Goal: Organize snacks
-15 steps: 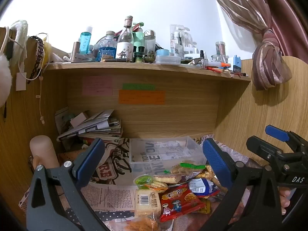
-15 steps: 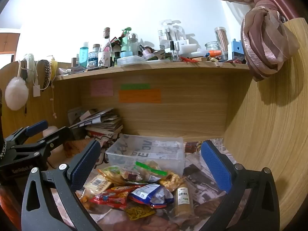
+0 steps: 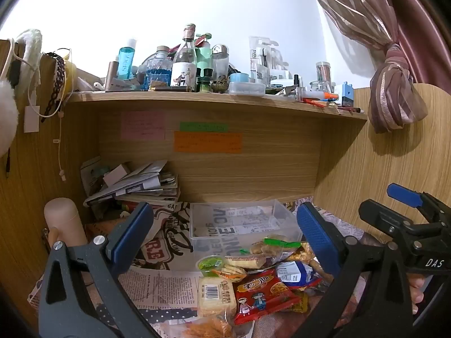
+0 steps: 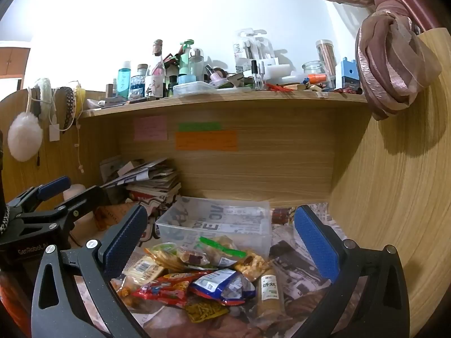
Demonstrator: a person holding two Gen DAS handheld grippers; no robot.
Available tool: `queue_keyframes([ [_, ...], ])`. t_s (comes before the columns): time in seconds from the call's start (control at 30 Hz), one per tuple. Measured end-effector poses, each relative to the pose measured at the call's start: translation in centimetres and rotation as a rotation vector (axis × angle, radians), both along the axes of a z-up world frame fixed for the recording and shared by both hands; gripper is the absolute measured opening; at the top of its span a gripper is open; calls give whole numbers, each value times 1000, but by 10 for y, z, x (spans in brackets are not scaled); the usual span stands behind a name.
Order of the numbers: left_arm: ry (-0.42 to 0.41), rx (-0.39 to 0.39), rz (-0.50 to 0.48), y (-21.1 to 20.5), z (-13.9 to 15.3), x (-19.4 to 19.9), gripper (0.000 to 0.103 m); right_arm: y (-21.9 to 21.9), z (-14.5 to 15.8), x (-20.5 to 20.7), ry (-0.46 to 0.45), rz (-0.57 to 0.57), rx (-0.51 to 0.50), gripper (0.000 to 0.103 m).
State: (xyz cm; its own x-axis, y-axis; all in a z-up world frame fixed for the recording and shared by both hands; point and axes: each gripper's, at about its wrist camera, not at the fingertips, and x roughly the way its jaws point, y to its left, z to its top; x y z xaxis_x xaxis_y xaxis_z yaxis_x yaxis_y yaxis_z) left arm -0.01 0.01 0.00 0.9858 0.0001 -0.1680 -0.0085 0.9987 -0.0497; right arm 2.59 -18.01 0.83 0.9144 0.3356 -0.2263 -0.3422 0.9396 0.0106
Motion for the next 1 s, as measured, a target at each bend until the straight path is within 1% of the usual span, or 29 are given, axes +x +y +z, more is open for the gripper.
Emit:
queue_keyframes([
  [0.07,0,1,1,0,0,0,103,2,2,1,3,-1,-1,103],
  [0.33,4,0,0,0,1,-3,103,-3,-5,1,19,-3,5,103],
  [0.53,27,-5,1,4,-8,7,103,-7,-12,7,48,-11,8,103],
  [0.67,64,-19,-12,11,-18,13,103,-12,-20,12,73,-25,-3,103],
  [0.8,126,-56,-22,20,-32,24,102,-17,-33,20,111,-47,-24,103],
  [0.87,162,-63,-16,24,-42,30,97,-21,-41,25,140,-55,-30,103],
  [1.0,229,-60,-11,27,-61,39,95,-29,-55,34,196,-70,-37,102],
])
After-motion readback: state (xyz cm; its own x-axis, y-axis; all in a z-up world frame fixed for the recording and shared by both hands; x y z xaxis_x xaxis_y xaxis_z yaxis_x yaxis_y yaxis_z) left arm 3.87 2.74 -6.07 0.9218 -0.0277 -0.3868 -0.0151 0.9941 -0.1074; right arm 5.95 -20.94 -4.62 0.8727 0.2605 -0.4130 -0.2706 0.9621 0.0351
